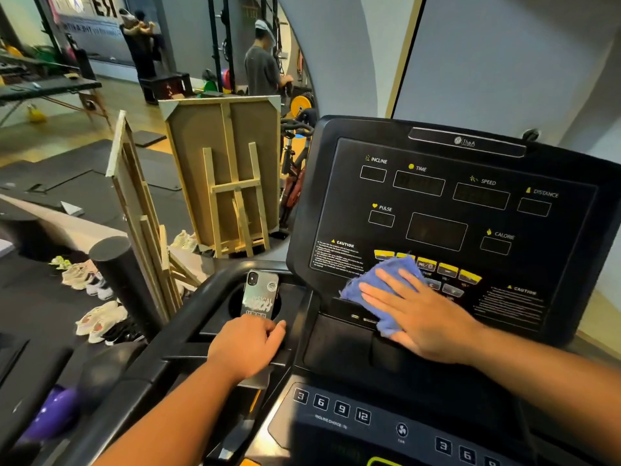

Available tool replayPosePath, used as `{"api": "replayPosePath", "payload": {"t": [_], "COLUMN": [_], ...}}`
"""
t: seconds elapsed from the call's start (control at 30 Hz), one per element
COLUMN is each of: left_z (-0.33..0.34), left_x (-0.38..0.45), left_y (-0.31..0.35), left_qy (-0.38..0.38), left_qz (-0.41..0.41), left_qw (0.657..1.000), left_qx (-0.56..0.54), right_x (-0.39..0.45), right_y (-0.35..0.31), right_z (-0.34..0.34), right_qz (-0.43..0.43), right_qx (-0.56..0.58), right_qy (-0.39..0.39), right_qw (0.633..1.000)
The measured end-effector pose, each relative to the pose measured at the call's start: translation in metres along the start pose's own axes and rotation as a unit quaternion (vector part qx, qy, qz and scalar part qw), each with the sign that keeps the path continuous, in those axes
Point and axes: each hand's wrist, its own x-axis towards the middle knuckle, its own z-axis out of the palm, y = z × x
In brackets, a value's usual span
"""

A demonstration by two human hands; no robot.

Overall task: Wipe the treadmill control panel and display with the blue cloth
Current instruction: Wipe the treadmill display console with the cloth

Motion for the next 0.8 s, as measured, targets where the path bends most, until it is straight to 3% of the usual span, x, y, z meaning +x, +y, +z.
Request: {"api": "replayPosePath", "payload": {"t": [0.1, 0.23, 0.3, 0.33, 0.4, 0.5, 0.57, 0.67, 0.73, 0.8], "left_z": [-0.001, -0.001, -0.001, 0.000, 0.000, 0.000, 0.000, 0.000, 0.000, 0.001], "left_x": [-0.001, -0.001, 0.000, -0.001, -0.001, -0.001, -0.001, -0.001, -0.001, -0.001], "left_y": [0.001, 0.001, 0.001, 0.000, 0.000, 0.000, 0.000, 0.000, -0.001, -0.001], "left_qy": [0.000, 0.009, 0.010, 0.011, 0.013, 0.014, 0.013, 0.011, 0.010, 0.012], "left_qz": [0.001, 0.005, 0.006, 0.005, 0.004, 0.005, 0.002, 0.000, -0.002, -0.005], "left_qw": [1.000, 1.000, 1.000, 1.000, 1.000, 1.000, 1.000, 1.000, 1.000, 1.000], "left_qx": [0.000, 0.003, 0.012, 0.012, 0.012, 0.014, 0.006, -0.004, -0.002, -0.003], "right_x": [0.007, 0.035, 0.054, 0.059, 0.055, 0.043, 0.053, 0.084, 0.111, 0.133], "right_y": [0.035, 0.079, 0.059, 0.042, 0.009, 0.009, 0.029, 0.065, 0.068, 0.046], "right_z": [-0.018, -0.054, -0.052, -0.043, -0.018, -0.009, -0.022, -0.059, -0.077, -0.073], "right_qz": [-0.007, 0.236, 0.295, 0.266, 0.115, -0.013, 0.029, 0.229, 0.319, 0.269], "right_qx": [-0.041, -0.011, 0.019, 0.004, -0.040, -0.063, -0.081, -0.049, -0.014, -0.006], "right_qy": [0.036, 0.161, 0.192, 0.189, 0.147, 0.100, 0.123, 0.210, 0.241, 0.246], "right_qw": [0.998, 0.958, 0.936, 0.945, 0.982, 0.993, 0.989, 0.949, 0.917, 0.931]}}
